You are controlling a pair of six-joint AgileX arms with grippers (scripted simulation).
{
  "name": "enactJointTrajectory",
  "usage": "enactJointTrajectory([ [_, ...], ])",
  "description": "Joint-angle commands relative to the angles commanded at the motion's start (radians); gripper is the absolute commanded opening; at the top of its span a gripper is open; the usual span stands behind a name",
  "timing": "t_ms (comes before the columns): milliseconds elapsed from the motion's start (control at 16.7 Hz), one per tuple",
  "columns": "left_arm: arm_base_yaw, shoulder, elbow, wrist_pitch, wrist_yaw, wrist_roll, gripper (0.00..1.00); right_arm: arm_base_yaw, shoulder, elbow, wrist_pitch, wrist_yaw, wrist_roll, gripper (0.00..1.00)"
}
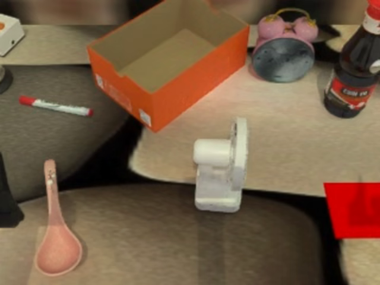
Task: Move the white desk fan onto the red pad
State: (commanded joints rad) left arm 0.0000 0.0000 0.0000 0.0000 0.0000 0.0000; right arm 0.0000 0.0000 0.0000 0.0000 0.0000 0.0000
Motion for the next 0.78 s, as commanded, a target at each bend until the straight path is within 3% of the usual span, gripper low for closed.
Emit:
enactJointTrajectory([
  [360,0.000,0.000,0.000,0.000,0.000,0.000,1.00,0.029,0.087,0.073,-0.065,-0.003,0.017,1.00],
  [780,0.000,0.000,0.000,0.000,0.000,0.000,1.00,0.156,0.517,0.488,-0.377,0.000,0.138,1.00],
])
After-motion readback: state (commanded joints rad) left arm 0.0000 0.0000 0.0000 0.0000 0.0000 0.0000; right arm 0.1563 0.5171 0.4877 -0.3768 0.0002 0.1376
